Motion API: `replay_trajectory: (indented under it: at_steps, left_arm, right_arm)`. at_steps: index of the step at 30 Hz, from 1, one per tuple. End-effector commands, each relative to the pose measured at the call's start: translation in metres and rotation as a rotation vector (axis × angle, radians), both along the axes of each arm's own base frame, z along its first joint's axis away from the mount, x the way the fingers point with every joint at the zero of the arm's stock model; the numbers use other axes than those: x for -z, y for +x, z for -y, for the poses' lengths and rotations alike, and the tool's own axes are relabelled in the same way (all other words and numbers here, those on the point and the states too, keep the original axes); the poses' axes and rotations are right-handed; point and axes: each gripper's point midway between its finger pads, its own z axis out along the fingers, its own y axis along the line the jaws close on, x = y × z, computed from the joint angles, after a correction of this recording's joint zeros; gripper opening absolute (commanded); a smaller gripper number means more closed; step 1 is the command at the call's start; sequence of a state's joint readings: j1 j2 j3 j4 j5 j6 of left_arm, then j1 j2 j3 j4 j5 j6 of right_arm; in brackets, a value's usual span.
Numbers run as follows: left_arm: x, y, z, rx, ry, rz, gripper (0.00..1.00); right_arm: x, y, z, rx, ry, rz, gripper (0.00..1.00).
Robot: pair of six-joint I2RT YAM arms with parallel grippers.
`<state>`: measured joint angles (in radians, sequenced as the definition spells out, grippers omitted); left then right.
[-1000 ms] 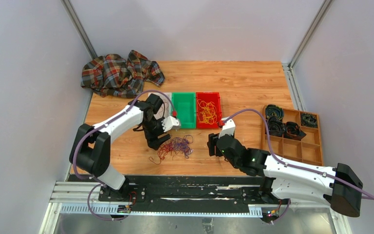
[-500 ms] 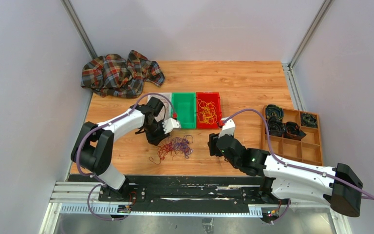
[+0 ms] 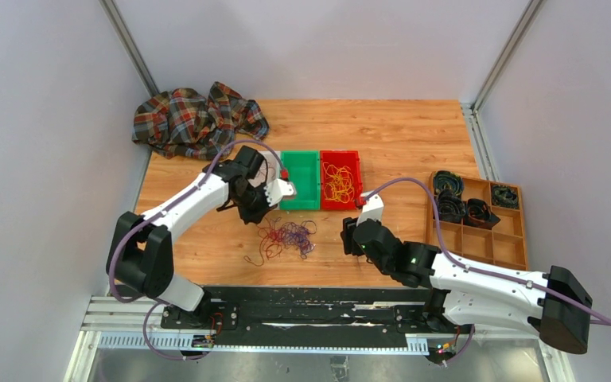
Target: Untangle the cables
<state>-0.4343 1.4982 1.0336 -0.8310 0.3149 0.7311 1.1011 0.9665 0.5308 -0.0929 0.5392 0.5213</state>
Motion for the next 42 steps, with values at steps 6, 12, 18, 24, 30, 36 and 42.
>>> replay_trajectory:
  at_steps: [6, 12, 18, 24, 30, 36, 42]
  left_arm:
    - [-0.110, -0.001, 0.019, -0.050, -0.170, 0.118, 0.01]
    - [-0.165, -0.020, 0.028, -0.031, -0.234, 0.175, 0.01]
    - [-0.185, -0.035, 0.039, -0.017, -0.237, 0.200, 0.01]
    - [-0.198, -0.044, 0.043, -0.001, -0.243, 0.214, 0.01]
    - [-0.212, -0.054, 0.040, -0.002, -0.255, 0.207, 0.00]
    - [-0.215, -0.072, 0.041, 0.030, -0.295, 0.167, 0.01]
    - [-0.219, -0.085, 0.040, 0.069, -0.310, 0.140, 0.01]
  right_arm:
    - [-0.051, 0.007, -0.023, -0.073, 0.071, 0.106, 0.71]
    - [-0.112, 0.012, -0.062, -0.183, 0.191, 0.262, 0.81]
    - [-0.171, 0.005, -0.109, -0.285, 0.263, 0.387, 0.82]
    - [-0.190, -0.007, -0.143, -0.382, 0.277, 0.421, 0.82]
    - [-0.182, -0.003, -0.154, -0.381, 0.255, 0.411, 0.79]
    - [-0.177, 0.011, -0.163, -0.312, 0.259, 0.432, 0.76]
    - [-0.171, 0.025, -0.164, -0.223, 0.250, 0.452, 0.70]
